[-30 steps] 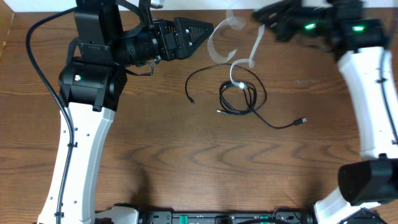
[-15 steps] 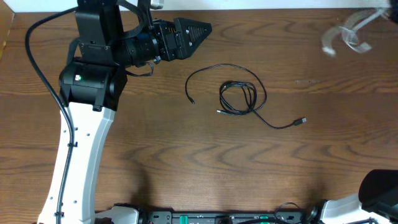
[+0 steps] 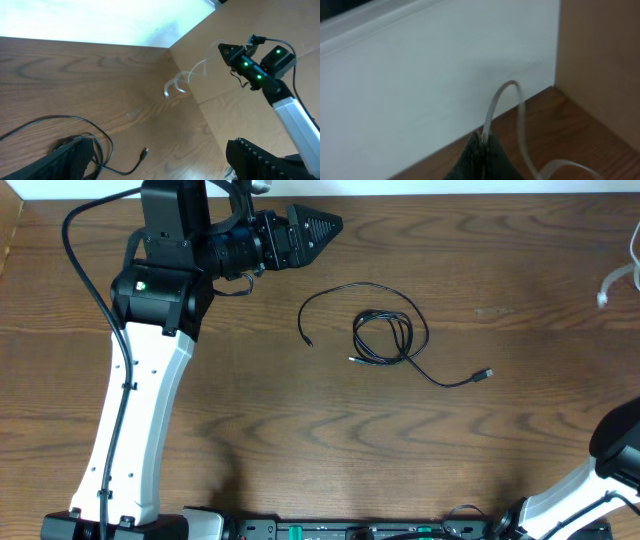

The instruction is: Untangle cables

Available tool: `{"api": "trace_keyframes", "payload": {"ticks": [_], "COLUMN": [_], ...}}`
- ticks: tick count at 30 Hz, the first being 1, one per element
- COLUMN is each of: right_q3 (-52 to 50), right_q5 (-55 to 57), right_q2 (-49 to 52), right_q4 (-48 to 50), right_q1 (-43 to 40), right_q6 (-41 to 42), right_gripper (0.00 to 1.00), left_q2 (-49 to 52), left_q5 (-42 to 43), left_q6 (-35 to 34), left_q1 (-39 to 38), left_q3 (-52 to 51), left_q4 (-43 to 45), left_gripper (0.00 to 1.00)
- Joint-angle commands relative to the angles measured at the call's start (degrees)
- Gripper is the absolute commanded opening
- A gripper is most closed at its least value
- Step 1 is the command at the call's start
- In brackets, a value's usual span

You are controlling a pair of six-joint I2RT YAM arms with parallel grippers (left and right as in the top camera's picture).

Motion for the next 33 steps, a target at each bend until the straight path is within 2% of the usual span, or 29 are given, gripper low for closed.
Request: {"api": "trace_keyframes", "payload": {"ticks": [1,4,12,13,14,15,16,24,27,33], "right_q3": [0.74,0.74,0.74,0.74,0.74,0.74,0.74,0.76,0.76,0.76], "right_q5": [6.01,10.19,11.10,11.13,11.13,11.10,11.13,7.52,1.11,-19.34], "right_q2": [1.92,3.65,10.84,12.17,13.33,14.38,14.95,10.60,5.92,-3.19], "right_q4": [1.25,0.46,-3.19,-3.98,-4.79,-5.86,-6.88,-12.74,-15.63,-24.17], "right_q1": [-0.20,-0.35,-1.95,-2.14,-2.34,-2.51,-2.60,-2.54,-2.34,-0.33], "right_q6": [3.54,4.46,4.00,4.00,4.02,4.02,4.02,1.75,0.52,-0.96], "right_gripper": [0.01,0.01,0.01,0.13,0.44,0.83,0.99,0.99,0.99,0.99], "left_q2": [-0.11,-0.11,-0.11,-0.11,-0.11,-0.11,-0.11,0.09,0.52,3.39], "left_q5": [-0.35,-0.37,-0.52,-0.52,-0.52,-0.55,-0.55,-2.03,-2.05,-4.85], "left_q6": [2.21,2.64,4.11,4.55,4.94,5.20,5.33,6.03,6.38,9.88], "left_q1": [0.35,0.35,0.31,0.31,0.31,0.31,0.31,0.31,0.31,-1.03], "left_q3": [1.05,1.05,1.05,1.05,1.05,1.05,1.05,1.05,1.05,1.05], "left_q4": [-0.09,-0.13,-0.31,-0.42,-0.59,-0.96,-1.09,-1.40,-1.40,-3.13], "left_gripper": [0.90,0.90,0.90,0.90,0.90,0.90,0.90,0.90,0.90,0.89]}}
